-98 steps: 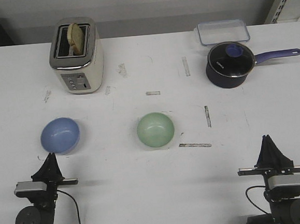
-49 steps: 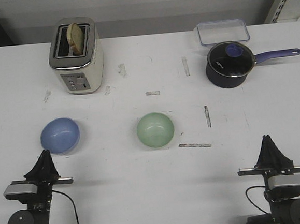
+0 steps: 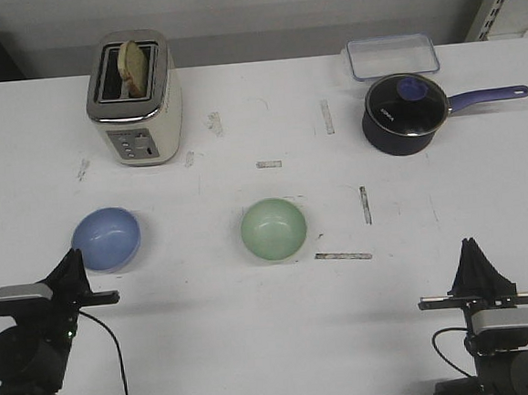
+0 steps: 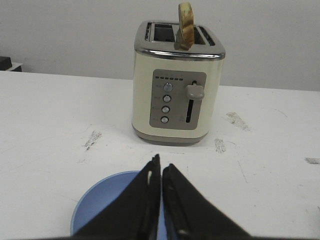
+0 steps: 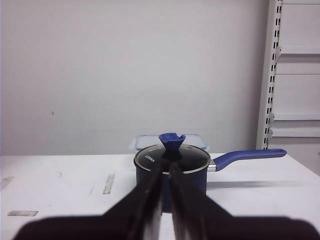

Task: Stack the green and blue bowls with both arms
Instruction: 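Reach the left gripper to the light blue bowl and grasp its rim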

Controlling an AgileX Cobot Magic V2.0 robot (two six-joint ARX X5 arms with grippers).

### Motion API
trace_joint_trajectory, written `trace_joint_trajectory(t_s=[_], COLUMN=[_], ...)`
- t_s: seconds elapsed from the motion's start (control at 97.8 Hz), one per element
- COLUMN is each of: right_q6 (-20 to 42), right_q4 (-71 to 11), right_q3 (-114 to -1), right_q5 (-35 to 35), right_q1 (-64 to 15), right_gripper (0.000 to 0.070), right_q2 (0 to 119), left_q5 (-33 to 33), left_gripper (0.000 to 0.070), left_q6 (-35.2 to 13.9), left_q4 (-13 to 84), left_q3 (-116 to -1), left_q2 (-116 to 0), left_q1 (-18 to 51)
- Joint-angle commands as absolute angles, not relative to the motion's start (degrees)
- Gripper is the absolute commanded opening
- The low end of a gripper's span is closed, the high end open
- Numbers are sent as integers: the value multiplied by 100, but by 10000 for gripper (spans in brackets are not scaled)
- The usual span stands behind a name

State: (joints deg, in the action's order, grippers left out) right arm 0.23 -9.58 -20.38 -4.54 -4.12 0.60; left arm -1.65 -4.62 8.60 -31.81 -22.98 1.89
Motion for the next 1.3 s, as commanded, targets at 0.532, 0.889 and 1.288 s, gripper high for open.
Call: trace_joint_trajectory(t_s=[0.532, 0.889, 1.288], right_q6=[-3, -3, -3], right_q4=[-902, -902, -902], right_q3=[-2095, -2095, -2095], right_q5=[-454, -454, -454], right_q1=[-416, -416, -416], right_gripper=[12, 12, 12], right_q2=[36, 36, 36], left_q5=[-89, 1232, 1925], left_gripper=[1, 1, 334], left_q6=[-1573, -1597, -1525], left_q4=[2051, 3846, 4495], left_q3=[-4993, -6300, -7061], left_q2=[-5315, -6888, -7776], left_q1=[183, -399, -1643])
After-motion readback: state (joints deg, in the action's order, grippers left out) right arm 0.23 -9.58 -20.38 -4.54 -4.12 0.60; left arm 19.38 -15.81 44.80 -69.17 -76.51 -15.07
